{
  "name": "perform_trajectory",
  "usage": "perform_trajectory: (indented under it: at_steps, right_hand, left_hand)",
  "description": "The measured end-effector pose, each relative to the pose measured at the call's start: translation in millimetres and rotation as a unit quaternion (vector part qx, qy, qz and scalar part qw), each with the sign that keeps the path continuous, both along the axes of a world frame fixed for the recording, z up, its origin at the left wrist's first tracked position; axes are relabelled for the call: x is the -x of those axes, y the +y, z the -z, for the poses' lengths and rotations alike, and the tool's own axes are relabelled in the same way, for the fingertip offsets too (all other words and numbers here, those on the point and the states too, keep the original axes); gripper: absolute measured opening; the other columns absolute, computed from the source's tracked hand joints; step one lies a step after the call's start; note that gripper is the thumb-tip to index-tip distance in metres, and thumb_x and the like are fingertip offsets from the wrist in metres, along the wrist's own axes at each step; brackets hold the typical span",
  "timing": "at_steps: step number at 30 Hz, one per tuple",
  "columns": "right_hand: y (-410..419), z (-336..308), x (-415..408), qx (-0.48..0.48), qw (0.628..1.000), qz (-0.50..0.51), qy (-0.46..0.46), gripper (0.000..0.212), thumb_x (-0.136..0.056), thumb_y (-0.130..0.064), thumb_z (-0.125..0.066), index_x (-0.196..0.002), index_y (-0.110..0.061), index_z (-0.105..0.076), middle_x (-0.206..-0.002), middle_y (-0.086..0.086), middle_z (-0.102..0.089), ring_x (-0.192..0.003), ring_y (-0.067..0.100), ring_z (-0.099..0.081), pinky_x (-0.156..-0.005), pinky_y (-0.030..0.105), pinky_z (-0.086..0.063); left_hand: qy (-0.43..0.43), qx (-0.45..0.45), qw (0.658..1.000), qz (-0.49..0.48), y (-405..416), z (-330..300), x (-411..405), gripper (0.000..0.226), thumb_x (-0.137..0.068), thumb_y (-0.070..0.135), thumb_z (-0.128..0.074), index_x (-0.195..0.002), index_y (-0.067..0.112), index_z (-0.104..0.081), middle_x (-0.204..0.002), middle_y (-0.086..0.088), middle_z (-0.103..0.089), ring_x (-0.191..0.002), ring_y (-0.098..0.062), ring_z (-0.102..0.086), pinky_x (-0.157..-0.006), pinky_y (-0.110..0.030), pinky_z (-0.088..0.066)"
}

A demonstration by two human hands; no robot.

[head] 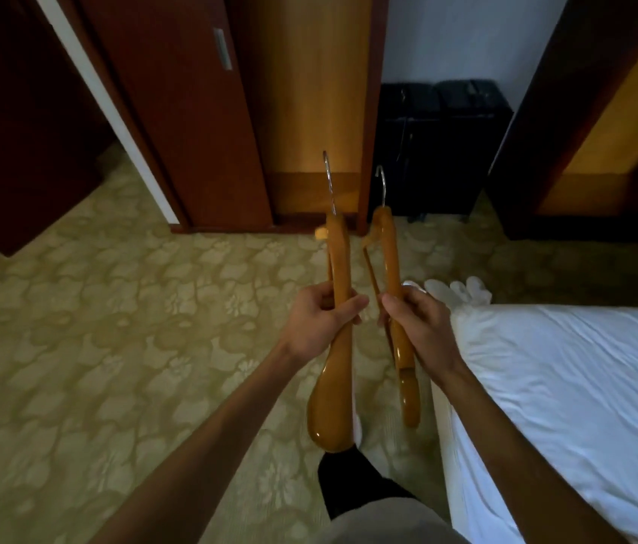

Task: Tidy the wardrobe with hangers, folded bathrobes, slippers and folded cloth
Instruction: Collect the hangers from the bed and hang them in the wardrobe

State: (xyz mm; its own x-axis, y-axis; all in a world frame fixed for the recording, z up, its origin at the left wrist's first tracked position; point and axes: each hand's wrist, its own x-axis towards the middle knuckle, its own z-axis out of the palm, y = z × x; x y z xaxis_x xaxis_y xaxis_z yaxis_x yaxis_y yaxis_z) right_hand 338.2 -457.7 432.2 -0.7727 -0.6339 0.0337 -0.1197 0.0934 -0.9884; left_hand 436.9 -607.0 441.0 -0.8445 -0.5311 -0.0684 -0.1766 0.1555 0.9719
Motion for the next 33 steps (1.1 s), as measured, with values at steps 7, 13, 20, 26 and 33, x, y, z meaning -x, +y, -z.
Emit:
perform_trajectory:
  at_steps: [7, 13, 20, 26, 33]
  right_hand:
    - [-141, -24, 146, 0.016, 0.999, -0.024, -0.018, 0.036, -0.081, -0.055, -0.063, -0.089, -0.021, -0.069, -0.078, 0.008, -0.069, -0.072, 0.022, -0.065, -0.071, 0.041, -0.052]
    - [-254, -33, 253, 0.017, 0.999, -0.029, -0.032, 0.041, -0.079, -0.057, -0.063, -0.092, -0.019, -0.071, -0.078, 0.007, -0.071, -0.072, 0.026, -0.066, -0.072, 0.043, -0.052]
    - [-406, -13, 380, 0.034, 0.998, -0.043, -0.034, 0.031, -0.089, -0.040, -0.065, -0.097, -0.010, -0.069, -0.076, 0.003, -0.068, -0.070, 0.013, -0.064, -0.071, 0.027, -0.048]
    - [-548, -14, 479, 0.018, 0.999, -0.040, -0.002, 0.030, -0.091, -0.038, -0.064, -0.092, -0.009, -0.069, -0.078, 0.008, -0.069, -0.074, 0.018, -0.066, -0.074, 0.024, -0.052]
    - [-663, -30, 565, 0.002, 1.000, -0.019, -0.012, 0.023, -0.095, -0.030, -0.062, -0.095, -0.008, -0.069, -0.083, 0.009, -0.068, -0.085, 0.021, -0.067, -0.081, 0.022, -0.052]
  left_hand:
    - [0.002, 0.008, 1.000, 0.001, -141, -25, 148, 0.020, -0.093, 0.029, -0.070, -0.091, 0.009, -0.072, -0.074, -0.002, -0.073, -0.059, -0.005, -0.064, -0.057, -0.017, -0.047]
    - [-0.007, -0.017, 0.999, -0.035, -249, -30, 245, 0.020, -0.092, 0.032, -0.071, -0.092, 0.011, -0.073, -0.072, -0.001, -0.072, -0.054, -0.003, -0.060, -0.053, -0.017, -0.045]
    - [0.002, -0.024, 0.999, -0.046, -396, -8, 356, 0.019, -0.092, 0.029, -0.071, -0.083, 0.011, -0.071, -0.065, 0.003, -0.069, -0.050, -0.002, -0.059, -0.050, -0.016, -0.043]
    - [0.016, -0.032, 0.999, -0.033, -538, -12, 460, 0.020, -0.093, 0.031, -0.070, -0.092, 0.012, -0.074, -0.073, 0.001, -0.072, -0.063, -0.008, -0.067, -0.058, -0.021, -0.049]
    - [0.015, -0.023, 0.999, -0.020, -662, -27, 561, 0.018, -0.092, 0.031, -0.071, -0.090, 0.013, -0.073, -0.074, 0.001, -0.072, -0.066, -0.011, -0.069, -0.062, -0.025, -0.052]
